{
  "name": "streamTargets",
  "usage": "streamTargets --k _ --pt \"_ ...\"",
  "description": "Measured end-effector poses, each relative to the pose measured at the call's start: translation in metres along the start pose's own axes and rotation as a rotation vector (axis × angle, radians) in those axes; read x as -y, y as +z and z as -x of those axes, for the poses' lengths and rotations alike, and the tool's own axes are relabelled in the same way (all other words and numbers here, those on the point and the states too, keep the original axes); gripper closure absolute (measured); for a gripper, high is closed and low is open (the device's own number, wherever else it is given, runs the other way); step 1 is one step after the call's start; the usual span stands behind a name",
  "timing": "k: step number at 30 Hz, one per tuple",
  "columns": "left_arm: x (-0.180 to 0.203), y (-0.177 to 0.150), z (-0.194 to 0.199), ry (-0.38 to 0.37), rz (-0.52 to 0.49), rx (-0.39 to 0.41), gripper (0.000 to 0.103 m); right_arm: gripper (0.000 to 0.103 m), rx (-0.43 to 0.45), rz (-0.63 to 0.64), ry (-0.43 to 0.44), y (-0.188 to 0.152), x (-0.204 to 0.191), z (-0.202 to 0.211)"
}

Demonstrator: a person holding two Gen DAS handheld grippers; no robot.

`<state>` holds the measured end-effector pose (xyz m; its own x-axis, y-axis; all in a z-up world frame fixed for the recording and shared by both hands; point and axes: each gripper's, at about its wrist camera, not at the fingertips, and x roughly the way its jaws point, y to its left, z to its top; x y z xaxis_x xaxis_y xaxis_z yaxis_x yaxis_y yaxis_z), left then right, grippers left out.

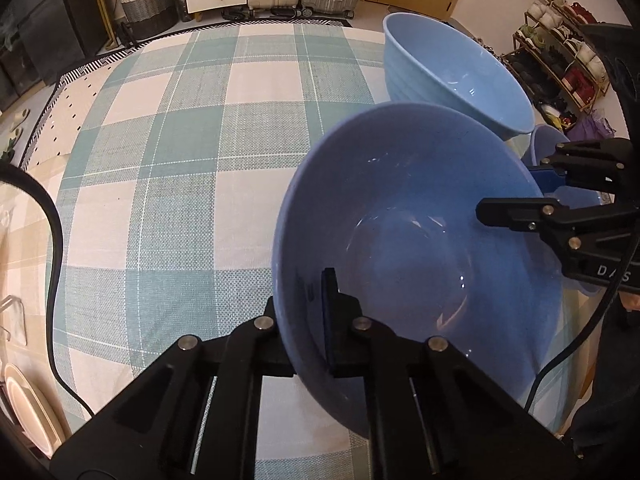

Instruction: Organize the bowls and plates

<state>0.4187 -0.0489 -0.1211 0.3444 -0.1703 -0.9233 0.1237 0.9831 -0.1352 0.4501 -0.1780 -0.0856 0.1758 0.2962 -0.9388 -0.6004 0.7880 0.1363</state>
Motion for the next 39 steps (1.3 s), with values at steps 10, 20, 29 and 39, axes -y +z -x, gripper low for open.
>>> streamTargets --k 10,20,29,39 --pt "-0.006 -0.011 0.004 0.006 0.005 0.014 0.098 0.086 0.028 -0.001 -0.044 0.003 -0.009 0.003" --pt "-0.008 -0.007 0.032 0.013 0.009 0.057 0.098 0.087 0.059 -0.026 -0.024 0.007 -0.015 0.021" --pt "0.008 0.007 0.066 0.009 -0.011 0.108 0.098 0.087 0.152 -0.057 -0.022 0.004 -0.011 0.064" --pt "0.051 0.023 0.102 0.024 -0.066 0.155 0.098 0.087 0.224 -0.105 -0.032 -0.018 0.005 0.109"
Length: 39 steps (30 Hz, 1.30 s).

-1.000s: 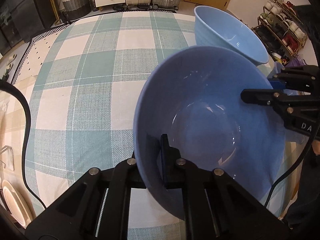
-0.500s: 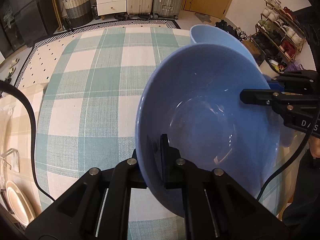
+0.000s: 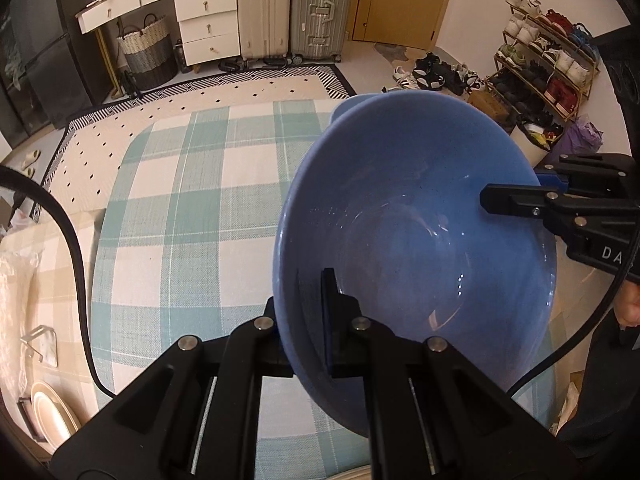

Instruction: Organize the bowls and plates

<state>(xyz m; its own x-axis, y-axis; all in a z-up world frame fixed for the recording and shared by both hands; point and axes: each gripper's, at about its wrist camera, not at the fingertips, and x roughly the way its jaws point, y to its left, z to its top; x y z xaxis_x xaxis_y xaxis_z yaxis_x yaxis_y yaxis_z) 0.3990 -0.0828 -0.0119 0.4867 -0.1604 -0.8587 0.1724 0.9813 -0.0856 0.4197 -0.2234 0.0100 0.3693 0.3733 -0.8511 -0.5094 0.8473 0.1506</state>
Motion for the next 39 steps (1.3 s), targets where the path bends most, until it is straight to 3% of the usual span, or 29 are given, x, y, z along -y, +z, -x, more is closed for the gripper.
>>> streamTargets --k 28,39 --pt "0.165 0.031 0.004 -0.025 -0.159 -0.015 0.098 0.087 0.084 -0.178 -0.075 -0.059 0.098 0.081" --pt "0.202 0.027 -0.011 -0.013 -0.187 -0.044 0.098 0.087 0.065 -0.217 -0.070 -0.077 0.124 0.079"
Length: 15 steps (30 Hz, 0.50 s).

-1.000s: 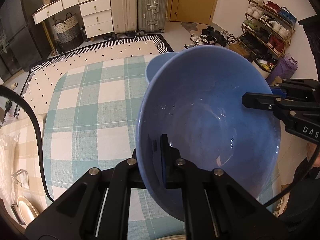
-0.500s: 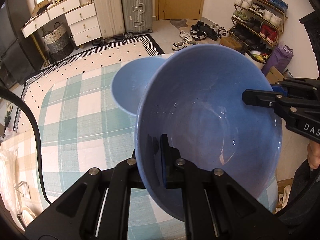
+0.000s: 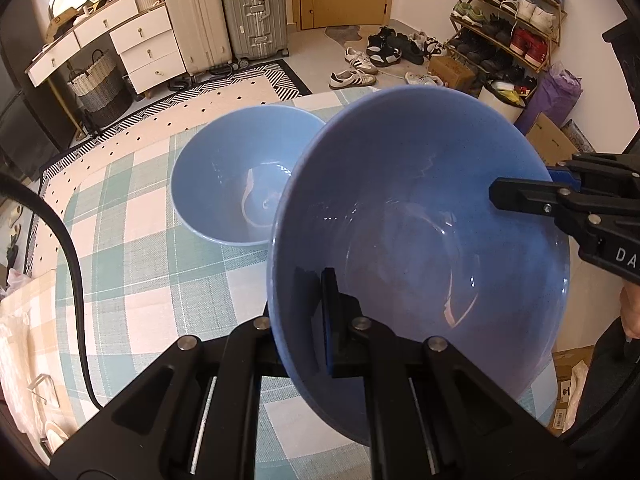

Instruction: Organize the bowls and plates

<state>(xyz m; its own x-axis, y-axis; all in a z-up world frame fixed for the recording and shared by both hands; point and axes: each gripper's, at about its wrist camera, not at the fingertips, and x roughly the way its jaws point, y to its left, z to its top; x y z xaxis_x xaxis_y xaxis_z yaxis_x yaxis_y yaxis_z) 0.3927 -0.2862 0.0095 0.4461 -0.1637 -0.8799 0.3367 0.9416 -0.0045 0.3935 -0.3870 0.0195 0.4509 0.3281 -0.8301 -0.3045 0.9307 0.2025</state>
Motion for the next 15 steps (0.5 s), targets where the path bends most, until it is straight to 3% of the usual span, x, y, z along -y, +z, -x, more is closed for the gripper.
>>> streamTargets --k 15 --pt "-0.011 0.000 -0.043 0.009 -0.019 -0.047 0.097 0.087 -0.054 -0.023 -0.005 -0.004 0.007 -0.034"
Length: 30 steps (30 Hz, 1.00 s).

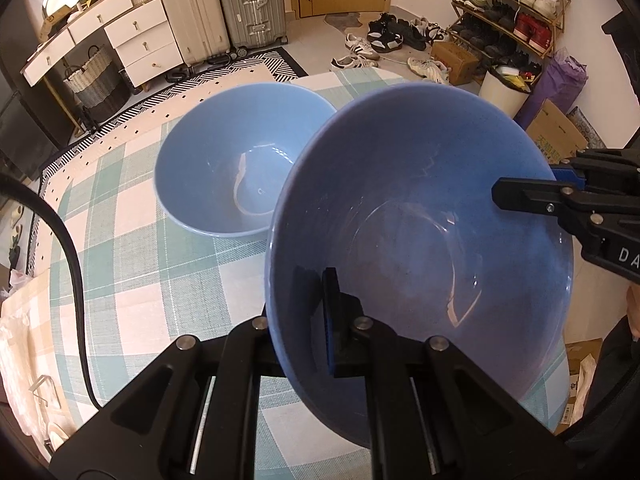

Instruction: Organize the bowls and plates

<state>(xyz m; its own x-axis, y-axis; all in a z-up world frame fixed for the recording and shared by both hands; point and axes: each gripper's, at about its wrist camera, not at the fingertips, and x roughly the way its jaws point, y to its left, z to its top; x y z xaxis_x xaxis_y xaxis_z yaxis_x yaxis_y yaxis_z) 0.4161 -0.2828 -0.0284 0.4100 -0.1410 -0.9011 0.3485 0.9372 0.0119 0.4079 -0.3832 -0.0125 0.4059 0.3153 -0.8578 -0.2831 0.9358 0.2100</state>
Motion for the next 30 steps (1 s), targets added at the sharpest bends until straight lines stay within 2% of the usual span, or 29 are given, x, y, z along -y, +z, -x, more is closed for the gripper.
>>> streamTargets --k 11,18,24,30 --pt "-0.002 0.004 -0.015 0.009 -0.009 -0.002 0.097 0.087 -0.032 -0.022 0.007 -0.007 0.009 -0.016" --pt "-0.002 0.004 -0.019 0.029 -0.013 -0.010 0.097 0.087 -0.041 -0.014 -0.025 -0.009 0.007 -0.021" --pt "-0.003 0.003 -0.025 0.012 -0.011 -0.036 0.095 0.087 -0.053 -0.029 -0.042 -0.014 0.014 -0.020" --pt "-0.005 0.000 -0.024 0.012 0.005 -0.019 0.067 0.082 -0.044 -0.046 -0.054 -0.017 0.021 -0.014"
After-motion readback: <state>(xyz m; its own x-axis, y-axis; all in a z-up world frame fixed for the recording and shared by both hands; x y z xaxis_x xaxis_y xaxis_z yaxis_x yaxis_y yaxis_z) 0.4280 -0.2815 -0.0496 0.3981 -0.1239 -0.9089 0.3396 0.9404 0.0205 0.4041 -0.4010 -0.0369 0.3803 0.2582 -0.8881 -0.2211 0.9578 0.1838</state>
